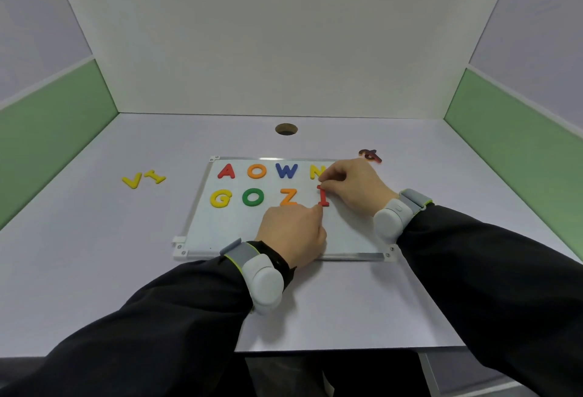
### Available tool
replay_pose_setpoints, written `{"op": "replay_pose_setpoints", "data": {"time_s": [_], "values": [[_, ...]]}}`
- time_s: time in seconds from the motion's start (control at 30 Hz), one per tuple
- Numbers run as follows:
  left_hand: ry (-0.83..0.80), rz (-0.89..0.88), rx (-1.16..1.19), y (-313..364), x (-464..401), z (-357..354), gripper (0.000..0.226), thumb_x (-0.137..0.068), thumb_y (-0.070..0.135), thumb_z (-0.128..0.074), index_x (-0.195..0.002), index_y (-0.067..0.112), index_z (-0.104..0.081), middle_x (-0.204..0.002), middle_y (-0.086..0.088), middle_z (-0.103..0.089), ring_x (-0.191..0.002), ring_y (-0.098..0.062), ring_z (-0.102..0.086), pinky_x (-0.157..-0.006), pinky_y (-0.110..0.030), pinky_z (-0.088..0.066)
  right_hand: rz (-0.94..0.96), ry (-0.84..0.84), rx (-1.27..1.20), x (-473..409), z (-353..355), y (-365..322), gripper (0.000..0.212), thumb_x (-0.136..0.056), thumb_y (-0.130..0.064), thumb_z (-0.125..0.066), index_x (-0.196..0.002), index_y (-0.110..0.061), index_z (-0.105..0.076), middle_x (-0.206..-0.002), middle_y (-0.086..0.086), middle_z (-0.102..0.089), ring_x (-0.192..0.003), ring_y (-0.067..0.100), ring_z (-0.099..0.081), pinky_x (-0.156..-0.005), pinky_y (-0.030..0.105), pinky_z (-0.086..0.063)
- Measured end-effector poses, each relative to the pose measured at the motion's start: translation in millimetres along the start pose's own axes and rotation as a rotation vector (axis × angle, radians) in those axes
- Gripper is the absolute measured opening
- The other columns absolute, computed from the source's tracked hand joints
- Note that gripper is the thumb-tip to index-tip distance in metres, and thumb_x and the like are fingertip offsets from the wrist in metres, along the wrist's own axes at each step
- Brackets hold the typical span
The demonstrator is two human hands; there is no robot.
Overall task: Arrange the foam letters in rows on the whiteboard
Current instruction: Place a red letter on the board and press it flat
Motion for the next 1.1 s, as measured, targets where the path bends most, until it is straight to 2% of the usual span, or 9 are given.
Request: {"op": "replay_pose_setpoints", "data": {"time_s": [0.13,0.27,0.43,0.53,0.67,0.77,1.1], "values": [[-0.025,-0.017,-0.007,2.2,2.1,-1.6,0.031,-0.099,0.029,-0.033,-0.119,0.014,-0.05,-0.077,-0.002,-0.052,-0.064,-0.024,-0.049,-0.057,-0.031,-0.034,-0.013,0.023,0.026,-0.1,-2.0,0.9,0.011,-0.086,-0.02,-0.074,-0.096,-0.016,-0.076,-0.101,-0.002,-0.072,-0.096,0.014,-0.066,-0.09,0.026,-0.051],[-0.034,-0.011,-0.006,2.6,3.1,-1.8,0.035,-0.1,0.03,-0.032,-0.127,0.014,-0.048,-0.078,-0.002,-0.055,-0.064,-0.023,-0.051,-0.057,-0.031,-0.036,-0.006,0.019,0.048,1.0,-3.6,0.3,0.013,-0.086,-0.022,-0.073,-0.098,-0.016,-0.076,-0.099,-0.005,-0.07,-0.093,0.01,-0.063,-0.08,0.015,-0.046],[-0.045,-0.002,0.005,2.4,4.4,-0.7,0.036,-0.099,0.029,-0.033,-0.127,0.014,-0.048,-0.078,-0.002,-0.055,-0.064,-0.024,-0.051,-0.057,-0.031,-0.036,0.026,0.019,0.061,3.1,-2.4,-1.2,0.012,-0.088,-0.012,-0.069,-0.096,-0.017,-0.076,-0.099,-0.004,-0.07,-0.091,0.01,-0.062,-0.084,0.017,-0.046],[-0.055,-0.002,0.025,2.7,4.2,-1.1,0.039,-0.1,0.03,-0.032,-0.133,0.015,-0.045,-0.08,-0.002,-0.056,-0.065,-0.023,-0.052,-0.059,-0.031,-0.041,0.03,0.009,0.072,3.9,-3.4,-0.4,0.015,-0.088,-0.009,-0.068,-0.097,-0.017,-0.075,-0.098,-0.003,-0.071,-0.089,0.007,-0.062,-0.079,0.011,-0.043],[-0.052,-0.003,0.034,2.4,4.8,-0.4,0.04,-0.1,0.031,-0.032,-0.134,0.015,-0.045,-0.08,-0.002,-0.057,-0.066,-0.022,-0.054,-0.06,-0.031,-0.044,0.027,0.01,0.078,4.0,-3.8,0.9,0.015,-0.087,-0.009,-0.068,-0.097,-0.018,-0.075,-0.097,-0.004,-0.071,-0.086,0.004,-0.061,-0.076,0.009,-0.043],[-0.058,0.0,0.025,2.7,5.7,0.1,0.042,-0.1,0.031,-0.032,-0.137,0.015,-0.044,-0.08,-0.002,-0.056,-0.066,-0.022,-0.052,-0.059,-0.031,-0.041,0.028,0.012,0.088,4.2,-3.7,1.3,0.014,-0.087,-0.009,-0.069,-0.098,-0.017,-0.075,-0.095,-0.006,-0.069,-0.082,0.001,-0.06,-0.073,0.007,-0.041],[-0.064,0.008,0.036,2.3,5.8,0.1,0.039,-0.1,0.03,-0.032,-0.133,0.014,-0.046,-0.079,-0.002,-0.056,-0.066,-0.022,-0.053,-0.059,-0.031,-0.04,0.024,0.012,0.098,4.6,-4.2,1.2,0.013,-0.088,-0.011,-0.069,-0.098,-0.017,-0.074,-0.097,-0.004,-0.069,-0.084,0.003,-0.061,-0.076,0.008,-0.043]]}}
Point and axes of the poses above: each hand's wrist, its own x-axis away from the middle knuckle, its own z-axis out of the back of the hand, y = z × x, the point moved 4 cm from there along -x, towards the middle knuckle
